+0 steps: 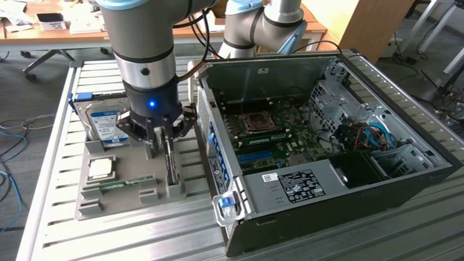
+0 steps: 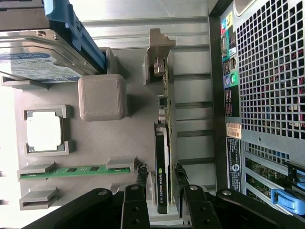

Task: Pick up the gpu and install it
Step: 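Pick up the gpu and move the gpu toward the slot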

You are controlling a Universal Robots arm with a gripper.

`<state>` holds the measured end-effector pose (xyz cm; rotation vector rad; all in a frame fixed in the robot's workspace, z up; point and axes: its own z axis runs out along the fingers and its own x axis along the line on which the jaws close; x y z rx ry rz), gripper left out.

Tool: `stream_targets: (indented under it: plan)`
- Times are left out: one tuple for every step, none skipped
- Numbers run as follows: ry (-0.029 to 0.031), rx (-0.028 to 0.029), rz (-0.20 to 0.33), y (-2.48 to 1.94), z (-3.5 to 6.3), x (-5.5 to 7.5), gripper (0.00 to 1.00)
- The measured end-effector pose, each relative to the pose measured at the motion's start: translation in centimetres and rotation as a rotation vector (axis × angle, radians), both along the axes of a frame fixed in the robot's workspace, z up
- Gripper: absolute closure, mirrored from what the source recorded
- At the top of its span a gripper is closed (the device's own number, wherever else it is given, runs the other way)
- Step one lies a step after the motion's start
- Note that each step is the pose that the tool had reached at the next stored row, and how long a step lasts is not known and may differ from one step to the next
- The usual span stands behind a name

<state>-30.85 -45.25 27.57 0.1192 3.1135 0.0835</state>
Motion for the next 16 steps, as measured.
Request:
stream_targets:
  plan:
    - [0.0, 0.0001, 0.0, 0.0, 0.0, 0.0, 0.64]
    - [0.0, 0.0, 0.0, 0.0, 0.0, 0.0, 0.64]
    - [0.0001, 0.0, 0.0, 0.0, 0.0, 0.0, 0.64]
    - [0.0001, 0.0, 0.0, 0.0, -0.02, 0.0, 0.64]
    - [0.0, 0.0, 0.0, 0.0, -0.03, 0.0, 0.64]
    - [0.0, 0.0001, 0.0, 0.0, -0.05, 0.0, 0.64]
    - [-0.0001, 0.0001, 0.0, 0.0, -0.08, 0.0, 0.64]
    - [-0.0002, 0.0002, 0.0, 0.0, -0.12, 0.0, 0.64]
    - [-0.0002, 0.0002, 0.0, 0.0, -0.16, 0.0, 0.64]
    - [-0.0002, 0.0002, 0.0, 0.0, -0.22, 0.0, 0.64]
    - [0.0, 0.0, 0.0, 0.0, -0.28, 0.0, 0.64]
    - [-0.0001, 0.0001, 0.0, 0.0, -0.37, 0.0, 0.64]
    - [-0.0001, 0.0001, 0.0, 0.0, -0.46, 0.0, 0.64]
    - [-0.0001, 0.0001, 0.0, 0.0, -0.52, 0.0, 0.64]
    - [0.0001, 0.0, 0.0, 0.0, -0.56, 0.01, 0.64]
    - [0.0001, 0.0, 0.0, 0.01, -0.58, 0.01, 0.64]
